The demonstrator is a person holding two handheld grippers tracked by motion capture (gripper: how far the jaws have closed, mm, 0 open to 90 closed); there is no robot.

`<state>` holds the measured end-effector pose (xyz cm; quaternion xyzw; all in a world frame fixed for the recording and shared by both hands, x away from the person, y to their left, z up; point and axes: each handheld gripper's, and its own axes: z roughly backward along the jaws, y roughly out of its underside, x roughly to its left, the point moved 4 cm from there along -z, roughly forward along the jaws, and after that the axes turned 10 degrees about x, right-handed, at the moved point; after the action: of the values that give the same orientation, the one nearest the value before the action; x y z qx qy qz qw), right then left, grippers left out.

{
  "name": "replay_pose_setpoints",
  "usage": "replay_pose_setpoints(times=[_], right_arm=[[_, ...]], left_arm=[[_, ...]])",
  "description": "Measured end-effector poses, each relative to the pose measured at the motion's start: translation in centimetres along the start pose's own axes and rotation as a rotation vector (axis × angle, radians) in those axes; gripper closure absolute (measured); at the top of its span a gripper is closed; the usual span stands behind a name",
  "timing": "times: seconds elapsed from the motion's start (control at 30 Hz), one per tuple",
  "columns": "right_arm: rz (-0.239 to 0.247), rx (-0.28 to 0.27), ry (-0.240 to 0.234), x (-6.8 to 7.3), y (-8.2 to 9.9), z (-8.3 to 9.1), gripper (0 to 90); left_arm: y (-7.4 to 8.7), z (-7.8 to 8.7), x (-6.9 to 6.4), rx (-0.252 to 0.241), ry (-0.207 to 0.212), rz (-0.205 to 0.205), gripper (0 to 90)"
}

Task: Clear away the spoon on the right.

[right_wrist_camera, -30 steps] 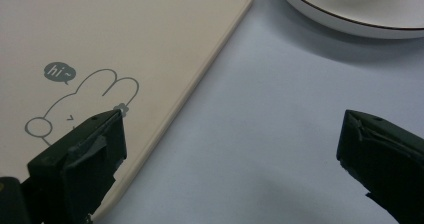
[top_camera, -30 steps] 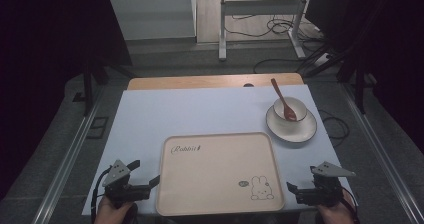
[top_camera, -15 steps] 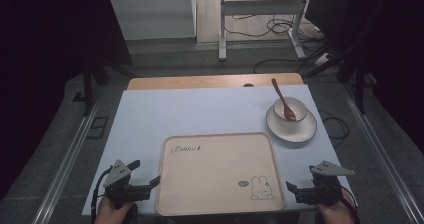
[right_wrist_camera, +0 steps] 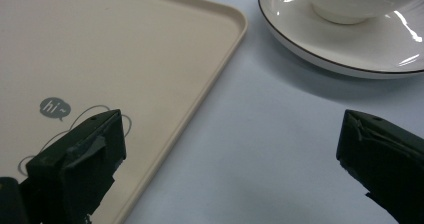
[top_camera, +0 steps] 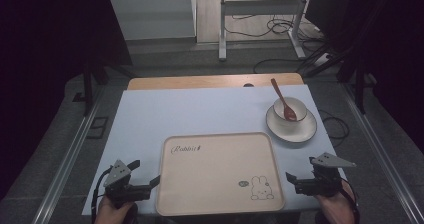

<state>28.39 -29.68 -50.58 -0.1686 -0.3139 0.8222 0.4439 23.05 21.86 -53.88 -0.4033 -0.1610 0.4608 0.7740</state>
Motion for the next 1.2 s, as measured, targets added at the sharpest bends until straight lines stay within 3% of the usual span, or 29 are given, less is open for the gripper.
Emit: replay_pose_setpoints(times=[0.43, 0.9, 1.2], right_arm=[[0.005, -0.024, -0.003, -0.6, -1.1, 0.0, 0.0], [0.01, -0.054, -0.007, -1.5, -4.0, -0.2, 0.0], [0.018, -0.043, -0.019, -2.0, -5.8, -0.7, 0.0]], left_arm=[[0.0, 0.0, 0.0, -0.001, -0.001, 0.003, 7.0], [0.0, 0.0, 0.0, 0.0, -0.004, 0.0, 7.2], [0.0, 0.0, 0.0, -0.001, -0.001, 0.002, 7.0]])
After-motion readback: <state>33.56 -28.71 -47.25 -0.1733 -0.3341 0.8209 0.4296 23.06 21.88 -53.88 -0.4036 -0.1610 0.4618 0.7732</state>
